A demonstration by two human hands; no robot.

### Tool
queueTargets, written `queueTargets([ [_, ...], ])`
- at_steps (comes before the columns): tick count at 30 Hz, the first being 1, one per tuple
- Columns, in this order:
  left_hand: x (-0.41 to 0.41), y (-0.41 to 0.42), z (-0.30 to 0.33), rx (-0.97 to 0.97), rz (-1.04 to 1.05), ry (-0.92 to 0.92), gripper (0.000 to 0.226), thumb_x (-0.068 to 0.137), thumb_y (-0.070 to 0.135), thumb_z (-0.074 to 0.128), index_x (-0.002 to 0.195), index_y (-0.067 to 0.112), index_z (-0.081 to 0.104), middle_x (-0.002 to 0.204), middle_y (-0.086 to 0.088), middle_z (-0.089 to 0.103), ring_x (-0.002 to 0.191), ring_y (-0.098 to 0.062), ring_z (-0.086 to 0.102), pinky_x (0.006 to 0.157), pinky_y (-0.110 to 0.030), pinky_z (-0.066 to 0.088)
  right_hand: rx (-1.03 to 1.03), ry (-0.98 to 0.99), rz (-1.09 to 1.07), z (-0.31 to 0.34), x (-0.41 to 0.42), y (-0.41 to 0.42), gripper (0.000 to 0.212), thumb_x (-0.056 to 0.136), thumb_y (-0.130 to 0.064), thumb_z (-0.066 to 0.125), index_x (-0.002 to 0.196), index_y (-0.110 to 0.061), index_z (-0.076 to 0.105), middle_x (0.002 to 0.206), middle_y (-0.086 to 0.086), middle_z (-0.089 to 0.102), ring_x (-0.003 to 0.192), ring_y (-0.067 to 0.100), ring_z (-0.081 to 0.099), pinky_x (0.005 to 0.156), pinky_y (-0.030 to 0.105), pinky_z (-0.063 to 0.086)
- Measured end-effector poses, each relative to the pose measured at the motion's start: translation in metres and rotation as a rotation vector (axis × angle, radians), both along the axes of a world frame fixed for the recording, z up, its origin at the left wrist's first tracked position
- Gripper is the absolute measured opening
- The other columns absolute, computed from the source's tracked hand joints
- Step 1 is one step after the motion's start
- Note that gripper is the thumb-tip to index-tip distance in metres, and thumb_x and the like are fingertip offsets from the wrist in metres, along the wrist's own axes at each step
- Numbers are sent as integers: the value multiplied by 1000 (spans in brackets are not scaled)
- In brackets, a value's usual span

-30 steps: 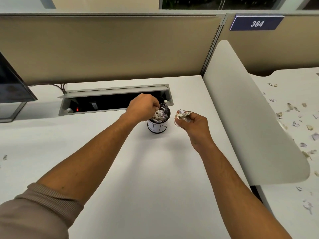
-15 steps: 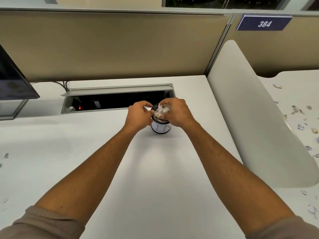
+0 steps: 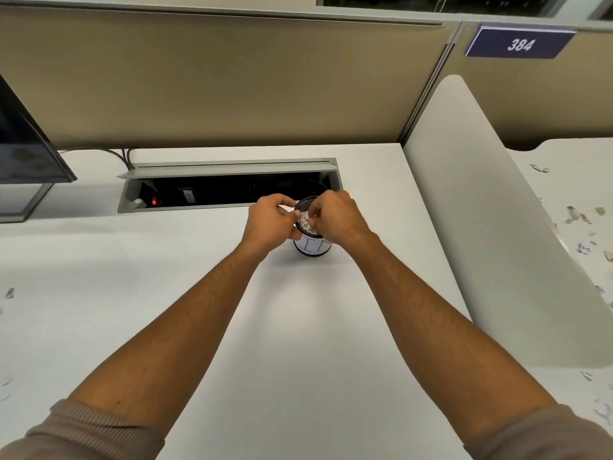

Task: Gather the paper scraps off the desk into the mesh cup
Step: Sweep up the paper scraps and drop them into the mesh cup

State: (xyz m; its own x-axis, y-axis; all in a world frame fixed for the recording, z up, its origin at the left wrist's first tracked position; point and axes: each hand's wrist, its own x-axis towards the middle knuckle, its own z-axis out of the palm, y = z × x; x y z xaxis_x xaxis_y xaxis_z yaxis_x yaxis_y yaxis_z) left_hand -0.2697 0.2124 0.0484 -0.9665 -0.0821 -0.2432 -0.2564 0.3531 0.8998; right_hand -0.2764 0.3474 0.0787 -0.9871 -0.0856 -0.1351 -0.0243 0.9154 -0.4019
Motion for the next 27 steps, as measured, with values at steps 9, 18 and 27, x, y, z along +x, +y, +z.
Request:
queueTargets([
  [9,2,-3,5,0,-26,4,21,90,17,66,110,12,62,72,-6,73,60,-15,72,69,-30,61,138,-75,67,-1,-7,-14,12,89,-13,64,96,-7,72,89,10,58,84,25,57,70,30,49],
  [18,39,-46,2,-39,66,65,19,91,27,61,103,11,64,77,-5,69,58,-15,70,56,-30,60,-51,183,-43,23,23,-11,36,78,12,52,101,-8,71,94,11,68,89,32,60,70,30,46],
  [27,121,-123,-12,-231,45,148,11,89,26,62,94,20,69,86,7,69,82,-7,64,77,-25,50,-304,260,-88,-17,114,-62,31,97,-11,49,125,-14,62,130,2,61,124,20,50,101,33,39],
])
